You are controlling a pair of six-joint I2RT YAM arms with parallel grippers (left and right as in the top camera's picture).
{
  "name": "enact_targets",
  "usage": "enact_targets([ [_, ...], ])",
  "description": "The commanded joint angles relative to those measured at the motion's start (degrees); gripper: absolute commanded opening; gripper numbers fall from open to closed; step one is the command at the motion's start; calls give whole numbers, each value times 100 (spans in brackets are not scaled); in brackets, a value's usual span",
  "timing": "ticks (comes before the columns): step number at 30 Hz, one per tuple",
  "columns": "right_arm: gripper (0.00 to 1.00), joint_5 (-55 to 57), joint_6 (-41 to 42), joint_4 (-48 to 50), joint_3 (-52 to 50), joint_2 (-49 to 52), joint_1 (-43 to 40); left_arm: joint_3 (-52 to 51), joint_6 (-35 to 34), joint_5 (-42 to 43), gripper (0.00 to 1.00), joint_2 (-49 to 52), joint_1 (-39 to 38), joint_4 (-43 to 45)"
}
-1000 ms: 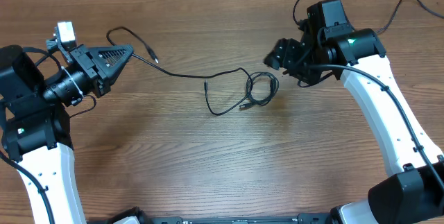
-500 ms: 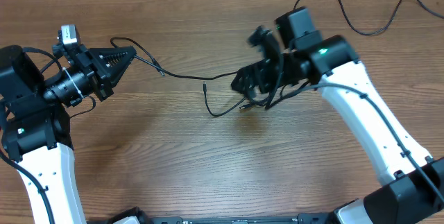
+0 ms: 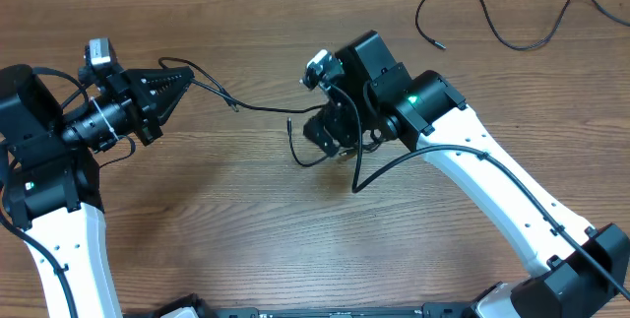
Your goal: Untangle cables
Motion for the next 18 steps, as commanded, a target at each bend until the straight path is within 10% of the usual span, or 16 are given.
enact_targets([
  [1, 100, 614, -68, 212, -35, -173, 24, 57, -83, 326, 4, -107, 31, 4],
  [7, 94, 612, -74, 422, -35, -173, 24, 57, -83, 363, 4, -107, 31, 4],
  [11, 52, 566, -70, 422, -35, -166, 24, 57, -81, 361, 4, -107, 31, 4],
  [18, 56, -31, -70, 581, -35, -164, 24, 57, -83, 501, 4, -107, 31, 4],
])
